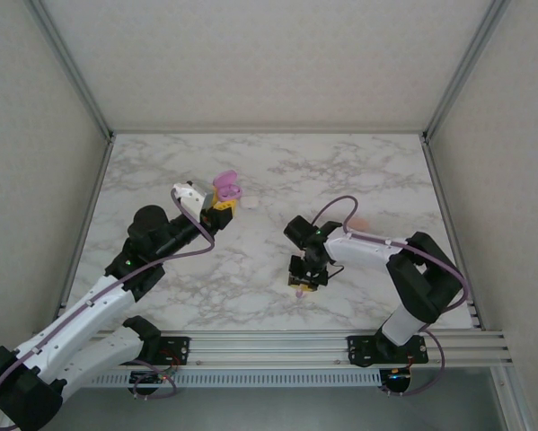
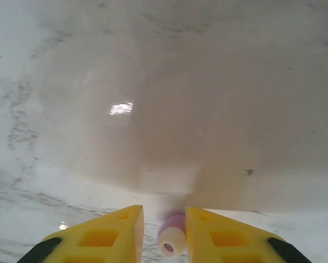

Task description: Insert the wireless bluetooth earbuds into the charging case

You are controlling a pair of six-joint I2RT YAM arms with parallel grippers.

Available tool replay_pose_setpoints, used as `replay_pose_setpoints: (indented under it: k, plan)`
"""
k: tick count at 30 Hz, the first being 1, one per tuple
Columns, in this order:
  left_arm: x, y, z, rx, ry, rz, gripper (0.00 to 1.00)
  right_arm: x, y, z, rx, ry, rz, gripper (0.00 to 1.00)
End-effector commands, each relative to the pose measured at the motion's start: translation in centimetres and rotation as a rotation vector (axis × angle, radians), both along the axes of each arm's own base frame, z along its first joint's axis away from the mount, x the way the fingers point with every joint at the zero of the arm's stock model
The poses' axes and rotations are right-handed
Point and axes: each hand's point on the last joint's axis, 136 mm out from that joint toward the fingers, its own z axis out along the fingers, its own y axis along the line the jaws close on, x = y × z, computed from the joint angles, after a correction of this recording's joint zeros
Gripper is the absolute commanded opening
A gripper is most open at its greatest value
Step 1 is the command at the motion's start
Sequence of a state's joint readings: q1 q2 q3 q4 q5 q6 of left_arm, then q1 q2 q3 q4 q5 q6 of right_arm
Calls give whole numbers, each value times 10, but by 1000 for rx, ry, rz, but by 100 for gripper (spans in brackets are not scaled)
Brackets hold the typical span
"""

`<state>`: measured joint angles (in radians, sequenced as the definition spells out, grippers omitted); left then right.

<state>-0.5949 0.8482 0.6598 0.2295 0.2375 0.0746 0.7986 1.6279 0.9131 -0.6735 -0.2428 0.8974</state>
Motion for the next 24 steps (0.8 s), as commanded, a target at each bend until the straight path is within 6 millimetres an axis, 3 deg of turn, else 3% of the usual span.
replay_pose_setpoints:
  k: [1, 6, 12, 17, 21, 24]
  plan:
    - [-4, -2, 20, -33, -33, -17, 15, 6, 8, 6, 18, 0, 24, 28]
    - [-5, -1, 20, -33, -31, -15, 15, 10, -1, 12, -30, -31, 64, 35]
    - [-5, 0, 21, -31, -31, -14, 15, 15, -2, 21, -47, -56, 139, 33]
    - [-7, 2, 23, -35, -34, -8, 16, 2, -4, 17, -24, -30, 135, 27]
    - [-7, 2, 22, -31, -35, -9, 16, -9, -18, 13, -87, -9, 132, 27]
    - [-7, 1, 22, -31, -33, -13, 16, -16, -17, 14, -85, -3, 148, 25]
